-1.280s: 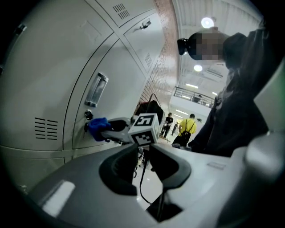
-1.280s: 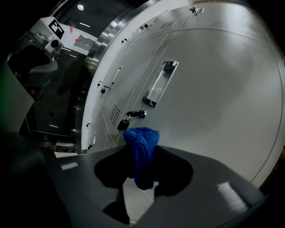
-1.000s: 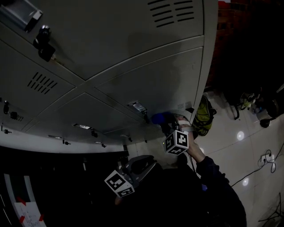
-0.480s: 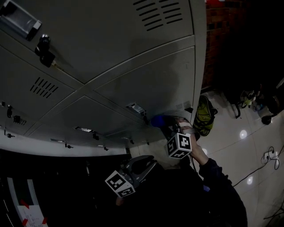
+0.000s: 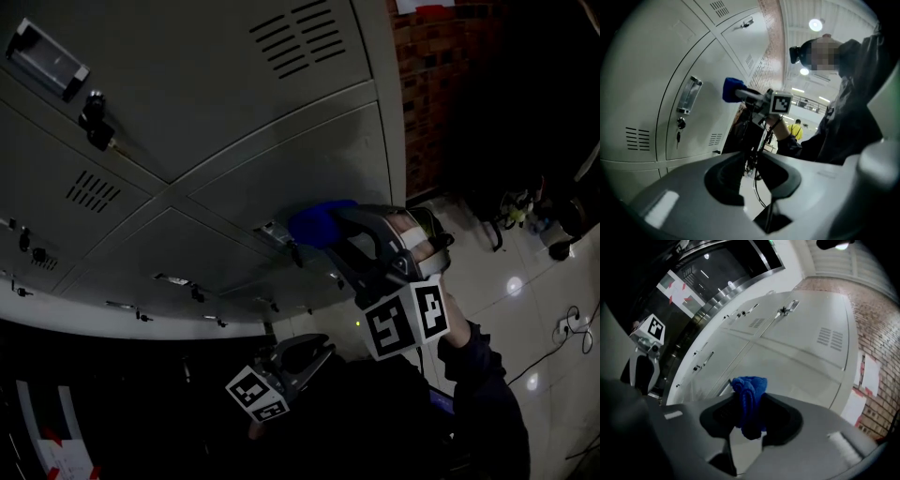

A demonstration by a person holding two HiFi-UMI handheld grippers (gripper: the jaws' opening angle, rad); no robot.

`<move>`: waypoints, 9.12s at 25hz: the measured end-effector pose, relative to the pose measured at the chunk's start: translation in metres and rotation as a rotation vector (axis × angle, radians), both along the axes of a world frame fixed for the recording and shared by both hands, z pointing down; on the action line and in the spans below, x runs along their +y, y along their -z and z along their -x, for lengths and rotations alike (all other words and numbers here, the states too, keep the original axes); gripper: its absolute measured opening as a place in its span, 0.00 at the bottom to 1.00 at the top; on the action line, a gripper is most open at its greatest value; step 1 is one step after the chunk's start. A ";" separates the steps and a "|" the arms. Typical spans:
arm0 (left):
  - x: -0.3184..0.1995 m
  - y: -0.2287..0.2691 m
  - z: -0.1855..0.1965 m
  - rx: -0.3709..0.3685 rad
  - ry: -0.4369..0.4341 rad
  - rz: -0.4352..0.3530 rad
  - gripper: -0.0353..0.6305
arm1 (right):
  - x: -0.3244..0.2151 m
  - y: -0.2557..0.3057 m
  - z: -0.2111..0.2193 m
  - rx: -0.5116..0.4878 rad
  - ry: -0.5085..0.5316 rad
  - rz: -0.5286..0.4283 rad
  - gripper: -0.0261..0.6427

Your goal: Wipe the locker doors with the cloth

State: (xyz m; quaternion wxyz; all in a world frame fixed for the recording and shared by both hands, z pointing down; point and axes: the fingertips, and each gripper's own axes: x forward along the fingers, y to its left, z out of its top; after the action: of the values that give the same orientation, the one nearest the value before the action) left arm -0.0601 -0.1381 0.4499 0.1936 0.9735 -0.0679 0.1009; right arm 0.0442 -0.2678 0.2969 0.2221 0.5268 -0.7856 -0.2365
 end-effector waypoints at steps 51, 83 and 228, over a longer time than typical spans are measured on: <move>0.008 -0.015 -0.021 -0.023 0.030 0.064 0.16 | -0.042 -0.257 0.003 0.181 -0.015 0.314 0.24; 0.011 -0.006 -0.033 0.027 0.010 0.025 0.16 | 0.009 0.094 -0.063 0.130 -0.187 -0.398 0.23; 0.015 -0.013 -0.026 0.064 0.027 0.049 0.16 | 0.088 -0.203 -0.018 -0.116 -0.175 0.317 0.23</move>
State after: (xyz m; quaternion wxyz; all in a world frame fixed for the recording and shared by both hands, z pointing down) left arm -0.0346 -0.1232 0.4629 0.2206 0.9702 -0.0724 0.0689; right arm 0.0622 -0.1798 0.4999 0.2765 0.5642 -0.7757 -0.0588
